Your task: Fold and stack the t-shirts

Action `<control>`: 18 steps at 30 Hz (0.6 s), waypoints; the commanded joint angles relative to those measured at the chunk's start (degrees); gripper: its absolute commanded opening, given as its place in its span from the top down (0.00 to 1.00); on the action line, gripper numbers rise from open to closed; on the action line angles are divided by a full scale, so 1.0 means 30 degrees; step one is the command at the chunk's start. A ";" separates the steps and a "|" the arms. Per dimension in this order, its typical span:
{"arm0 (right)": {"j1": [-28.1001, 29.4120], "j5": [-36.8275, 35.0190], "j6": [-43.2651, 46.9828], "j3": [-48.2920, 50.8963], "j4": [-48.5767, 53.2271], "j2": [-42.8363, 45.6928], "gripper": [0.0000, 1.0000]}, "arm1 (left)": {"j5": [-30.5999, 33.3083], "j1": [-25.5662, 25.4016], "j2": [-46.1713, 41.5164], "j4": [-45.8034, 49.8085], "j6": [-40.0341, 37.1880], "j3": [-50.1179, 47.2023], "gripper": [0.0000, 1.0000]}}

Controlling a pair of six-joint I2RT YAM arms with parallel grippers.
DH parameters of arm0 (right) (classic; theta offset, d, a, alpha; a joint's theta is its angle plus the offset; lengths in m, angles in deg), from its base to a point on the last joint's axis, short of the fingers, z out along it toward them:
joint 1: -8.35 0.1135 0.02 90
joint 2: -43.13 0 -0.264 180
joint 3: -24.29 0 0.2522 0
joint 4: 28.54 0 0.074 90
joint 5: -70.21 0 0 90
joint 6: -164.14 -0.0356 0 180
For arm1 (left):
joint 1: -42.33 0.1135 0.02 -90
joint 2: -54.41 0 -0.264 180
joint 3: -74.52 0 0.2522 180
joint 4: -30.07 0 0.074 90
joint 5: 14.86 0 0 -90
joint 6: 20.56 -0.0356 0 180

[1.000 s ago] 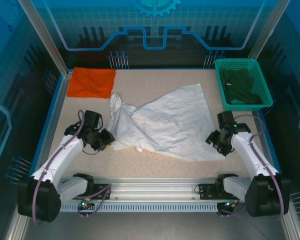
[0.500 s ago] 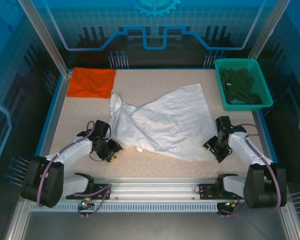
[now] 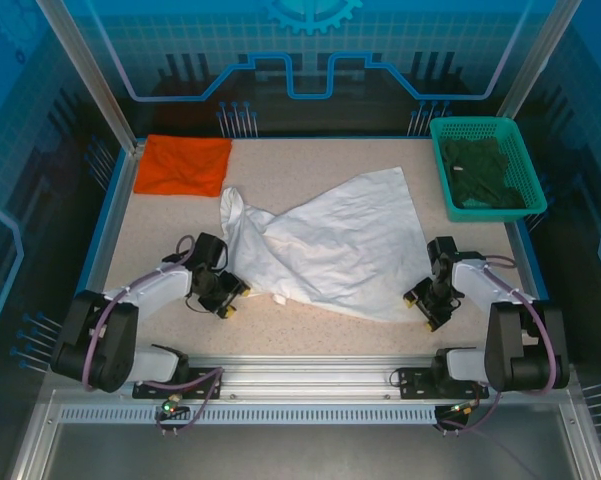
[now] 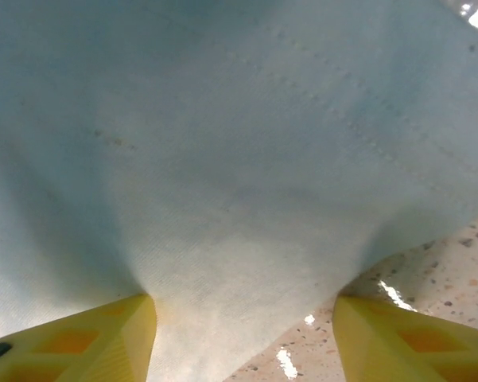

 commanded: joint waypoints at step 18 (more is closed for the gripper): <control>0.0435 -0.0819 0.0789 -0.1655 -0.0153 0.0589 0.93 | 0.5842 0.0045 0.0418 -0.1994 -0.3223 0.2466 1.00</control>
